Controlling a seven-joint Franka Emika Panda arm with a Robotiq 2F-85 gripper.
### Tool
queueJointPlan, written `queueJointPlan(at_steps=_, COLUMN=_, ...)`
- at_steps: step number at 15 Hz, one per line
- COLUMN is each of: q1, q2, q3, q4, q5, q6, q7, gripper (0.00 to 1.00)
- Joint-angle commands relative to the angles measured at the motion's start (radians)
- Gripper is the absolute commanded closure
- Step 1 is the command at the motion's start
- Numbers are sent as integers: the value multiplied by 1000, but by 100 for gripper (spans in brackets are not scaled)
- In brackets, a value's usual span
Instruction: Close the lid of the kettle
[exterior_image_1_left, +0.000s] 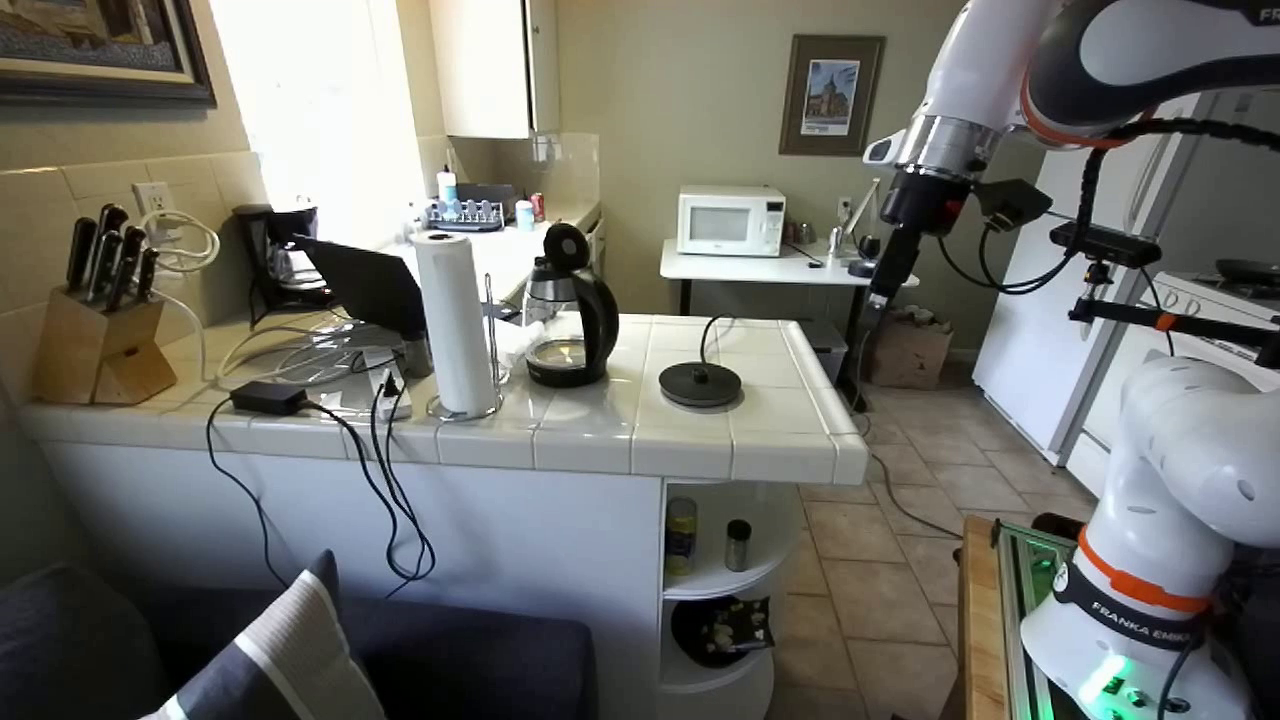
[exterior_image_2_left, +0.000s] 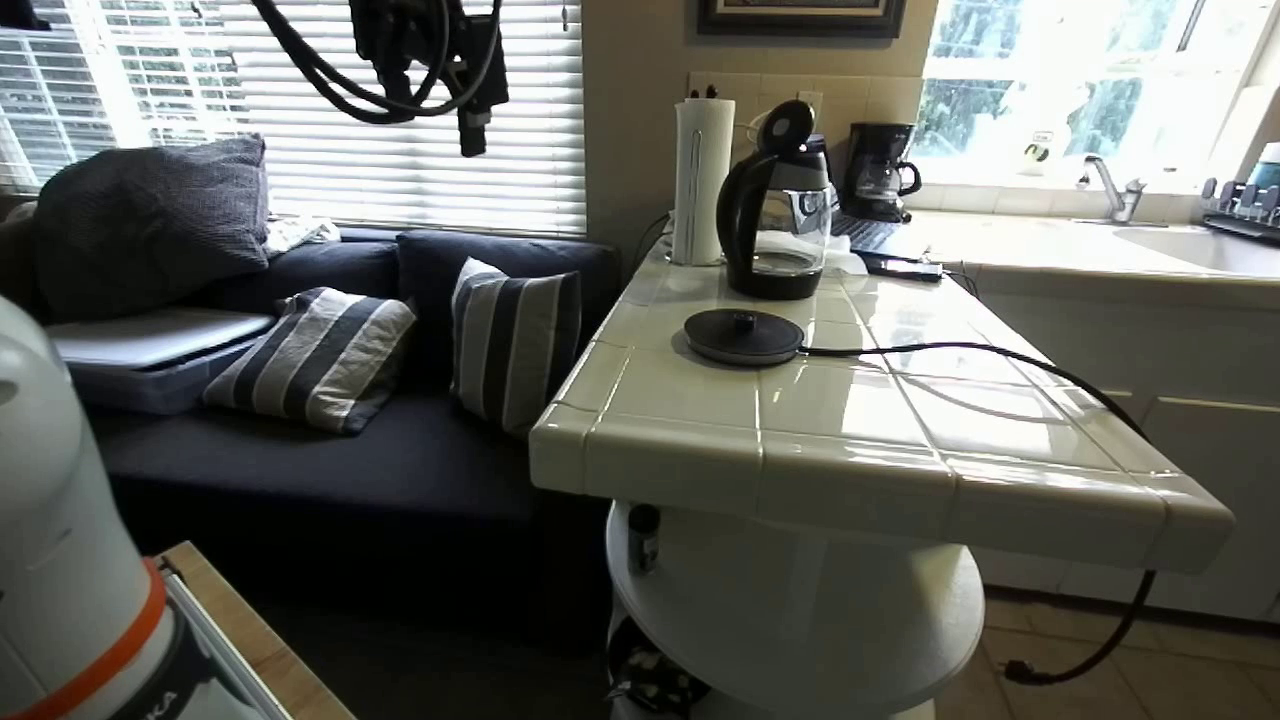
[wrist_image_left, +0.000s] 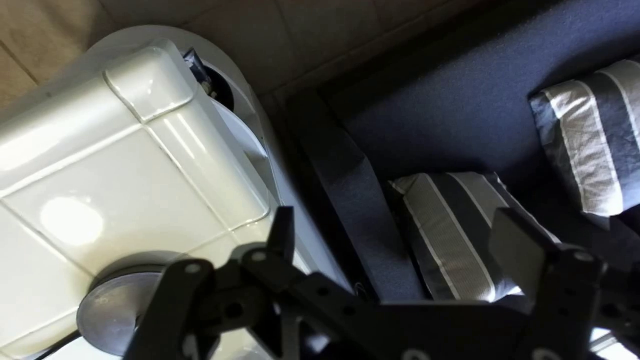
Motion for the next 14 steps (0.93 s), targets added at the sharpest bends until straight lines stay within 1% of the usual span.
queueJointPlan(at_steps=1, q1=-43, q2=77, q3=53, q4=32, q5=-20, q6=89, q7=46, gripper=0)
queueJointPlan(at_steps=3, q1=-60, q2=149, q3=89, q4=69, q5=-63, q6=182, q7=67, gripper=0)
queueJointPlan(at_steps=6, q1=-90, q2=275, q3=144, q4=123, q5=-165, q6=377, q7=85, gripper=0)
queueJointPlan(at_steps=8, q1=-116, q2=367, q3=168, q4=183, q5=-235, q6=451, q7=120, gripper=0)
queueJointPlan(at_steps=10, q1=-145, q2=466, q3=181, q4=258, q5=-306, q6=502, q7=156, gripper=0)
queueJointPlan(at_steps=13, q1=-156, q2=614, q3=167, q4=371, q5=-360, q6=569, q7=182, gripper=0)
queueJointPlan(at_steps=14, q1=-152, q2=661, q3=158, q4=412, q5=-355, q6=574, q7=185, gripper=0)
